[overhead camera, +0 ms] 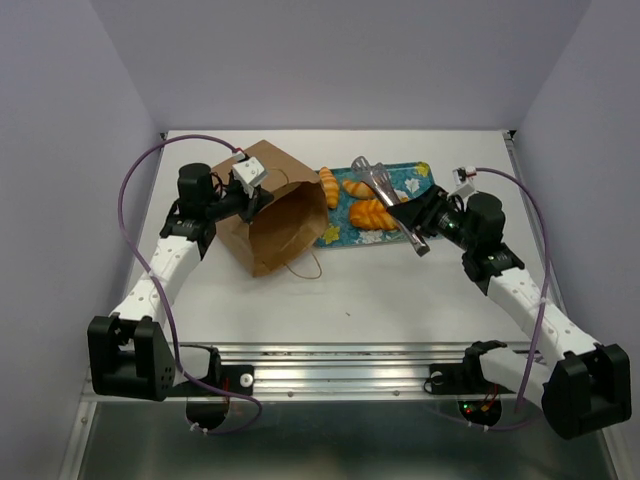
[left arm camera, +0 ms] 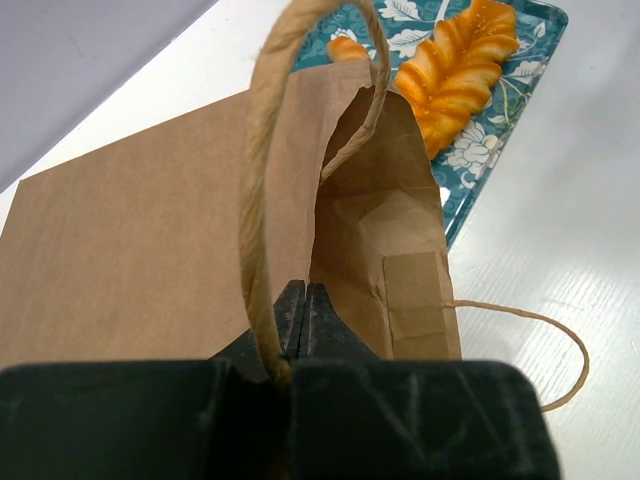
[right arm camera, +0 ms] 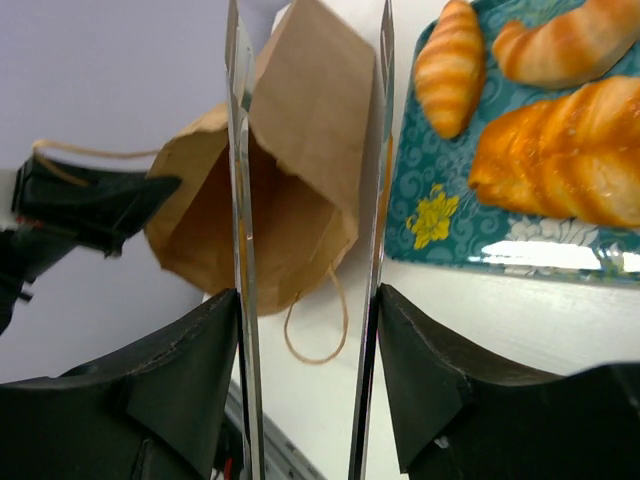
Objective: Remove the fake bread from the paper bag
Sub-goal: Take out the fake bread from the paper bag.
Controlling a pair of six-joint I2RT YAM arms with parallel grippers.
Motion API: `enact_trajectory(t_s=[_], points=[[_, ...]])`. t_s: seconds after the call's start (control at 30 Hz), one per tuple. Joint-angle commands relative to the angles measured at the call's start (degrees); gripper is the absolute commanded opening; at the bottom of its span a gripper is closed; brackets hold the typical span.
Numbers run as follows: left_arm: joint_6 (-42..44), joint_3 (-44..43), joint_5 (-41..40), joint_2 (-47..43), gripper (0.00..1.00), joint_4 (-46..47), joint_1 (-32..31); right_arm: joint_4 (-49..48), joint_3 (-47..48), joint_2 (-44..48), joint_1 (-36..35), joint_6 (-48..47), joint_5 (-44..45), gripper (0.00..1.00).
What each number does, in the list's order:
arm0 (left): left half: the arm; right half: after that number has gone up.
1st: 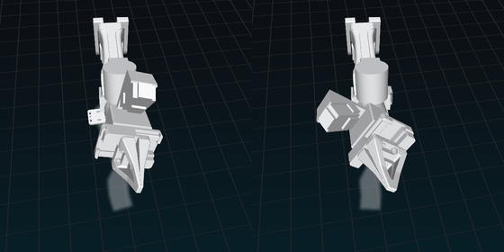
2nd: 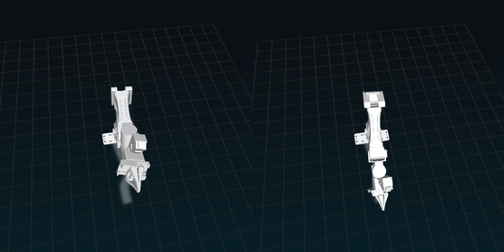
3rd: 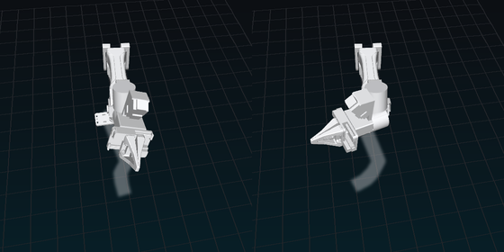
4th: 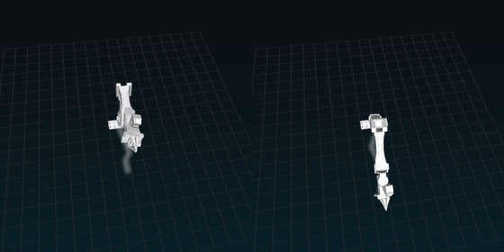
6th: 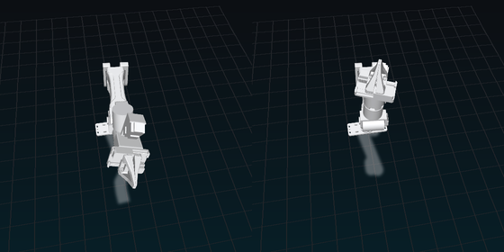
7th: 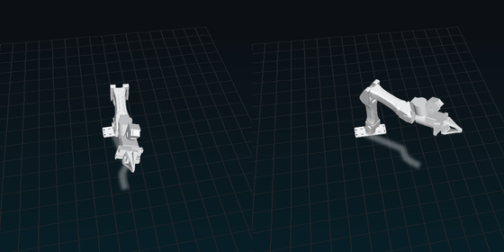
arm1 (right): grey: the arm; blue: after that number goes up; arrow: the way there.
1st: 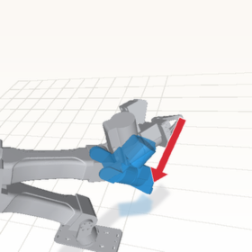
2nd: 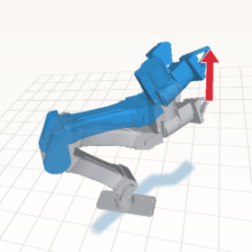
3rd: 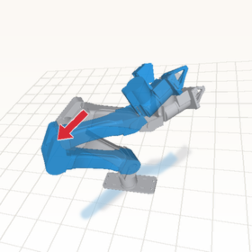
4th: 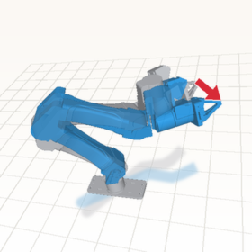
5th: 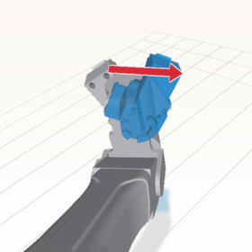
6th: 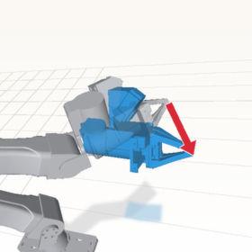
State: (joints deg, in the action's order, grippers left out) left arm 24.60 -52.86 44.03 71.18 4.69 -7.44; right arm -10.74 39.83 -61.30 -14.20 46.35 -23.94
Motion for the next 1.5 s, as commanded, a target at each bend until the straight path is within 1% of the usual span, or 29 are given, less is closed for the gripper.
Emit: enact_trajectory(t_s=[0.0,0.07,0.1,0.2,0.33,0.47,0.57,0.6,0.67,0.77,0.8,0.9,1.03,1.17,1.23,1.27,1.47], points=[[0.36,-1.45,2.11,0.89,0.00,2.78,-0.12,1.30,1.11,3.64,0.40,-2.47,-9.07,0.63],[0.27,-1.72,2.37,1.33,0.00,2.96,-0.12,5.80,2.17,3.55,0.40,-4.06,-12.08,0.63],[0.10,-1.81,2.64,1.51,0.00,3.13,-0.12,6.43,2.44,3.47,0.40,-4.94,-15.66,0.62],[-0.17,-2.16,3.08,2.03,0.00,3.75,-0.12,7.05,2.62,3.82,-1.17,-5.65,-18.15,0.62],[-0.87,-2.33,3.43,2.39,0.00,4.36,-0.12,8.90,3.58,2.15,-4.69,-7.32,-16.84,0.62],[-2.62,-2.95,3.34,2.48,0.00,5.33,-0.12,6.18,4.72,-2.94,-10.57,-7.68,-16.31,0.62],[-3.59,-3.21,3.25,2.74,0.00,5.77,-0.12,3.89,8.40,-8.74,-15.49,-8.55,-16.48,0.61],[-3.77,-3.21,3.25,2.83,0.00,5.94,-0.12,3.80,9.20,-11.80,-16.03,-8.90,-15.70,0.62],[-4.38,-3.04,3.43,2.83,0.00,6.21,-0.12,3.63,10.96,-14.80,-16.04,-9.35,-14.47,0.61],[-5.78,-2.60,3.43,2.56,0.00,7.35,-0.12,2.13,14.21,-20.25,-17.44,-8.30,-9.73,0.61],[-6.31,-2.42,3.26,2.56,0.00,7.87,-0.12,0.04,14.91,-21.40,-17.97,-7.68,-7.37,0.61],[-8.51,-2.33,2.20,2.48,0.00,8.85,-0.12,-3.48,18.25,-26.40,-20.43,-5.05,-4.80,0.61],[-9.83,-2.07,2.55,2.30,0.00,10.07,-0.12,-5.07,24.66,-34.13,-23.85,-0.66,0.19,0.61],[-11.33,-1.72,2.47,2.12,0.00,11.13,-0.20,-4.99,27.57,-38.36,-25.88,2.34,5.65,0.61],[-11.85,-1.46,2.29,1.95,0.00,11.31,-0.20,-5.08,28.89,-40.21,-27.63,3.04,11.16,0.60],[-12.20,-1.46,2.46,1.86,0.00,11.48,-0.20,-5.16,29.33,-40.91,-27.64,3.31,12.33,0.61],[-13.00,-1.19,2.99,1.95,0.00,12.10,-0.29,-5.17,34.08,-46.36,-29.49,5.94,15.24,0.61]])
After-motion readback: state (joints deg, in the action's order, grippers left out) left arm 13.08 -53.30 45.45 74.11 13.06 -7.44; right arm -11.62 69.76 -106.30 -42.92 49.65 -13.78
